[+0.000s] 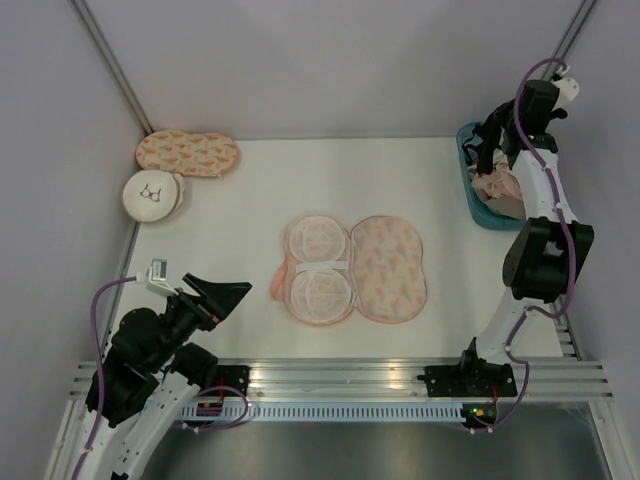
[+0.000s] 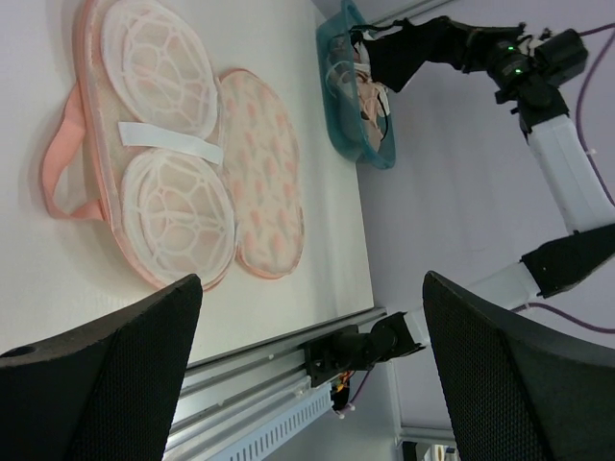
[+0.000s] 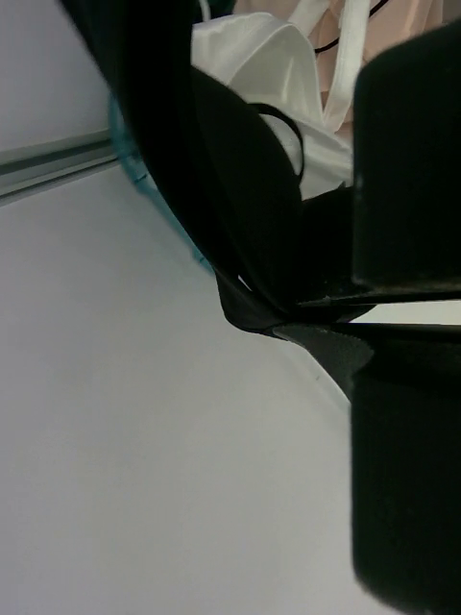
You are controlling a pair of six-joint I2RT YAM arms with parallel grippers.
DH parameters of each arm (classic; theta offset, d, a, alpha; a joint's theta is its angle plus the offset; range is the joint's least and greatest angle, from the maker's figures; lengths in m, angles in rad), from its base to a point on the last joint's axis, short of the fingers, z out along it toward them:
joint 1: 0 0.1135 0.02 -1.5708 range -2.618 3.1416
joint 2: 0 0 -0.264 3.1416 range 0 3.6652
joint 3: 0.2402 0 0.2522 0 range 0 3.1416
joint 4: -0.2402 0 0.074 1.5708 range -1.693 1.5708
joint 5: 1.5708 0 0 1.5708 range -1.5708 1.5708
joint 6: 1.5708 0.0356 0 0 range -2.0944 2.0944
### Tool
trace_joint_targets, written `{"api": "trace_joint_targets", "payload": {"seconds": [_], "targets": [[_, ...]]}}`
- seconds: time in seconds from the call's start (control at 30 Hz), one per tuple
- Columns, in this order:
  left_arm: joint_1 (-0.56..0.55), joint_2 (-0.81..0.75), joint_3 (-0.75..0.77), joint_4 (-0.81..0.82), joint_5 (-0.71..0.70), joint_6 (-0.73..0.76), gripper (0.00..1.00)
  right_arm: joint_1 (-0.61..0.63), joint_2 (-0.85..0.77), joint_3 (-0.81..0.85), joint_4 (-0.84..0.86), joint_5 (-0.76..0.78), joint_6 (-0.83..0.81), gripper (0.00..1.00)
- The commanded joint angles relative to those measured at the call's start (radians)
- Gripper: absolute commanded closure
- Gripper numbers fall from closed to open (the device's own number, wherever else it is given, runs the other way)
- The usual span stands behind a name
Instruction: Unzip the laundry bag and remove the bra
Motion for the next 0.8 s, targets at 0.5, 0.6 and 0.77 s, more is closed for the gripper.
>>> {"api": "trace_joint_targets", "payload": {"seconds": [0.5,0.6,0.77], "targets": [[0.002,0.011,-0.019,0.015,0.029,0.020,0.02,-0.074,0.249,-0.046,-0.218,0.270,0.071,0.92],[0.002,0.005,-0.019,0.015,0.031,0.023,0.01,-0.076,0.197,-0.088,-0.189,0.258,0.069,0.61],[0.002,-0.003,-0.022,0.015,0.032,0.023,0.01,-0.074,0.030,-0.113,-0.199,0.259,0.071,0.44]]}}
